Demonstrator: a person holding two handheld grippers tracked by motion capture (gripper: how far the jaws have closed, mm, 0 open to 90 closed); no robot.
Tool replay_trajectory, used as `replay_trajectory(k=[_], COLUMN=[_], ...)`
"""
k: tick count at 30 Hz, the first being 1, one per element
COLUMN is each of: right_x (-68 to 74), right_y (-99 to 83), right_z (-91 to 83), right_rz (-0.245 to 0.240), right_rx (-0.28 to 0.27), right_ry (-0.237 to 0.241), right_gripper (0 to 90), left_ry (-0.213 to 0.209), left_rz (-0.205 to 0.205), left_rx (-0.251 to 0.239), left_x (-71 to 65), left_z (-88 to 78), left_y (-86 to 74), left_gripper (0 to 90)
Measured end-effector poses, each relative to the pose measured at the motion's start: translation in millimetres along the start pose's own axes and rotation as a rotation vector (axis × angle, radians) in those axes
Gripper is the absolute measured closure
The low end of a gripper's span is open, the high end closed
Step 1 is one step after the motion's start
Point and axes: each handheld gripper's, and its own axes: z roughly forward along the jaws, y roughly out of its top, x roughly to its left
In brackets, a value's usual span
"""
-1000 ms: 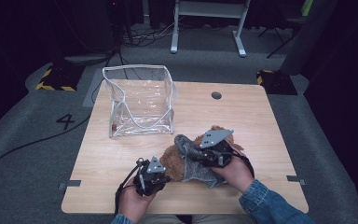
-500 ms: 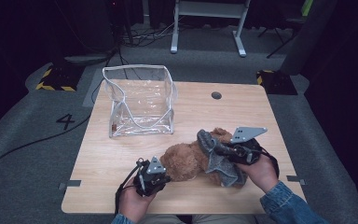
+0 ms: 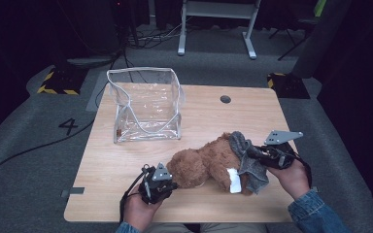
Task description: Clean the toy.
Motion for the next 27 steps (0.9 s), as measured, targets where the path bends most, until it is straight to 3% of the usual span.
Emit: replay_trajectory(k=[6,9,13,16,18,19,21,23,27], right_x=[-16.2,-15.5,3.2,30.0,49.0,59.9,75.2,87.0,89.5], right_y=[-16.5,-14.4,4.6,25.1,35.5,39.5,45.8,48.6,40.6], right_z=[-2.7,-18.2,-37.9,-43.2,-37.9,-34.2,-23.4,-11.1,11.3], right_rz=[0.034,0.041,-0.019,-0.066,-0.111,-0.11,-0.17,-0.191,-0.207], right_rx=[0.054,0.007,-0.071,-0.125,-0.14,-0.136,-0.136,-0.122,-0.052], right_ry=[-0.068,-0.067,-0.043,0.027,0.082,0.108,0.15,0.179,0.16], right_gripper=[76.5,76.4,76.4,76.4,76.3,76.3,76.3,76.2,76.3], left_ry=[-0.002,0.002,-0.004,-0.008,-0.007,-0.008,-0.009,-0.007,-0.002], left_rz=[0.0,0.004,0.002,0.001,0.003,0.002,0.003,0.004,0.002], left_rx=[-0.002,-0.014,-0.02,-0.021,-0.022,-0.022,-0.021,-0.018,-0.018], left_x=[0.2,-1.3,-2.4,-2.5,-2.1,-1.9,-1.6,-1.2,-0.1], left_z=[-0.3,-0.2,-0.1,0.0,-0.1,-0.1,-0.2,-0.8,-1.6], left_y=[0.2,0.7,1.4,1.4,1.4,1.3,1.2,0.9,-0.3], left_gripper=[82.3,82.3,82.2,82.2,82.1,82.2,82.1,82.1,82.1])
